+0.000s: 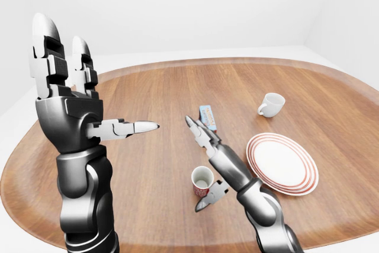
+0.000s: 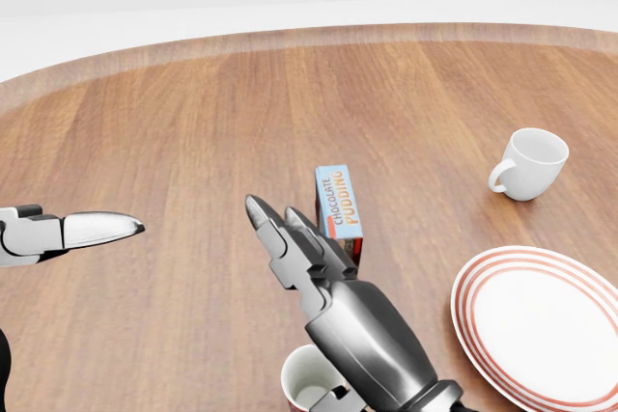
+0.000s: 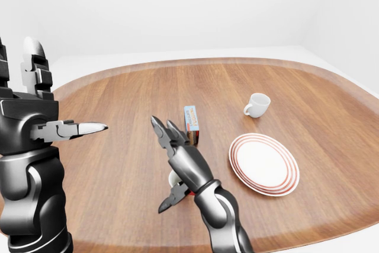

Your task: Pick up the red mug and put it on the plate

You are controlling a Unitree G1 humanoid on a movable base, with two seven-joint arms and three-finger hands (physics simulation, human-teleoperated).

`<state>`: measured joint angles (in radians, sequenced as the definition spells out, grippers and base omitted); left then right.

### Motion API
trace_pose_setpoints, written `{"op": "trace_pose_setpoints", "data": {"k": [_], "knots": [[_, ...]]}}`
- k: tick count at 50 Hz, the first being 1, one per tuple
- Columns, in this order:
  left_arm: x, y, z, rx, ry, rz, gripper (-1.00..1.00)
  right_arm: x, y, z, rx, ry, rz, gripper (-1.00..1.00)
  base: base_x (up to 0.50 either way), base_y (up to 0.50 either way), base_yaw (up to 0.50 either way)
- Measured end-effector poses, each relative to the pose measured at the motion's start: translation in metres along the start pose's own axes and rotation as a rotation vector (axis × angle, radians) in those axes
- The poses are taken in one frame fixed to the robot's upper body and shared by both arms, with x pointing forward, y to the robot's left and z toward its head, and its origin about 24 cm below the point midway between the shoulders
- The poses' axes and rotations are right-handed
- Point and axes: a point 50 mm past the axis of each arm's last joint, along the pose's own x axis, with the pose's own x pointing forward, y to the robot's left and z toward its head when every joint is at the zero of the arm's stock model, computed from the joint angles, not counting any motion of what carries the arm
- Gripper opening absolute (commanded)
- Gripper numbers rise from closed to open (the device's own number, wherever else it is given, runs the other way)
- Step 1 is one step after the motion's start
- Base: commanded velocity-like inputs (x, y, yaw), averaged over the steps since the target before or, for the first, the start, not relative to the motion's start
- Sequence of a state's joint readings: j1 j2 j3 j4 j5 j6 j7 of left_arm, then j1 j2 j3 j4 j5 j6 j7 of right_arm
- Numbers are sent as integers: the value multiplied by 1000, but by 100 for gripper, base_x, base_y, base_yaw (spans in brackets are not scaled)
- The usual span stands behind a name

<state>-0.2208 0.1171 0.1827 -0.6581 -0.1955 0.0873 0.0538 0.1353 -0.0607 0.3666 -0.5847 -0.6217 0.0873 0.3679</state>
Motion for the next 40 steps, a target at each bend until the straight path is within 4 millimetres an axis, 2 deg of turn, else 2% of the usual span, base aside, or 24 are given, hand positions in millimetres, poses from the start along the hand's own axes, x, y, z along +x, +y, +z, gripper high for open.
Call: {"op": "trace_pose_setpoints", "data": {"k": [24, 40], "knots": [[0, 0, 2, -4, -10, 1, 100, 2, 12, -21, -172, 154, 87, 100, 0, 0, 0], [1, 1, 5, -4, -22, 1, 100, 2, 17, -29, -209, 208, 111, 100, 0, 0, 0]]}}
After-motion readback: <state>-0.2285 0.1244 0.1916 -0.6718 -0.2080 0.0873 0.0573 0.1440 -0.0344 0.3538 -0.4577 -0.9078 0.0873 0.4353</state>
